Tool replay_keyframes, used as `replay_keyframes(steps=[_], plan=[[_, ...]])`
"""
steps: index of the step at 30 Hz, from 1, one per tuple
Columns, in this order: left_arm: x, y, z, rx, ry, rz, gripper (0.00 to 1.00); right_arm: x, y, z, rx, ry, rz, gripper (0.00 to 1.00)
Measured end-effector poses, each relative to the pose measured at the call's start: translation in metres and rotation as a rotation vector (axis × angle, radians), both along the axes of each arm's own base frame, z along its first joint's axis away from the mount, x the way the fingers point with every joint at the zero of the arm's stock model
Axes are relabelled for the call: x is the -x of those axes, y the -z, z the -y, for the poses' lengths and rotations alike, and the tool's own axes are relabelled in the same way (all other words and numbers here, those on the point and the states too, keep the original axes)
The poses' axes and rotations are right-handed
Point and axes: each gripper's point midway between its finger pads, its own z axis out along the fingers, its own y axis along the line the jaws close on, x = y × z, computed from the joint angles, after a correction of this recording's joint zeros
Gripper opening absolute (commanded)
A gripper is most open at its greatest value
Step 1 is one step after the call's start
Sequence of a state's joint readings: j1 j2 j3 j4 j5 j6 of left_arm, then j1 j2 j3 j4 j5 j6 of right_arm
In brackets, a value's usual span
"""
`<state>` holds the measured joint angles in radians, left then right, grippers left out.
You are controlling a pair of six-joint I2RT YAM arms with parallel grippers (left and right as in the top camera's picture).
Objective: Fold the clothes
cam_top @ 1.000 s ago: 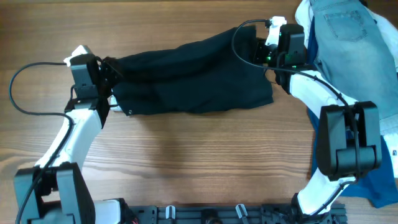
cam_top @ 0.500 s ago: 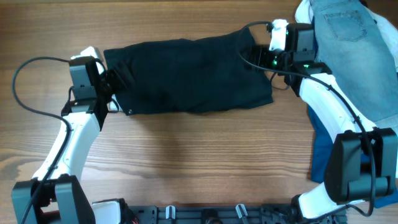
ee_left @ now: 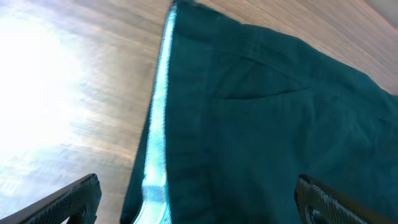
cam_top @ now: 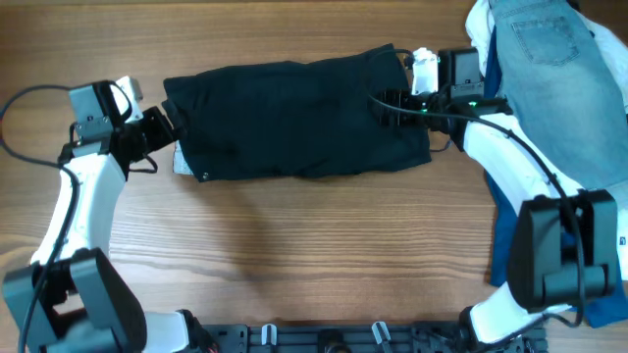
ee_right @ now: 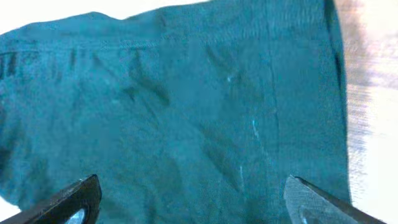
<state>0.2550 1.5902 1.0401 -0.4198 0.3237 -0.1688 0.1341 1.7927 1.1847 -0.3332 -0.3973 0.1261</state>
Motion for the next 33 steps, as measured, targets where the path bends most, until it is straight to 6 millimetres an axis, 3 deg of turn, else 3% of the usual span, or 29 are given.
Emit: replay_keyframes(steps=[9,16,22,27,33], plan=[[-0.012,0.060,0.011,0.031,0.133,-0.091,1.00,-0.001,0.003,-0.005,-0.024,-0.017,-0.003,0.93],[-0.014,0.065,0.015,0.007,0.183,-0.084,0.99,-0.004,0.001,-0.005,-0.025,-0.017,0.011,0.91],[-0.014,0.088,0.039,-0.011,0.267,-0.122,1.00,-0.004,0.001,-0.005,-0.027,-0.015,0.012,0.91],[-0.016,0.091,0.033,-0.061,0.254,-0.131,1.00,-0.004,0.001,-0.005,-0.027,-0.015,0.011,0.91],[-0.016,0.096,0.013,-0.167,0.195,-0.167,1.00,-0.003,0.001,-0.005,-0.026,-0.014,0.010,0.91]])
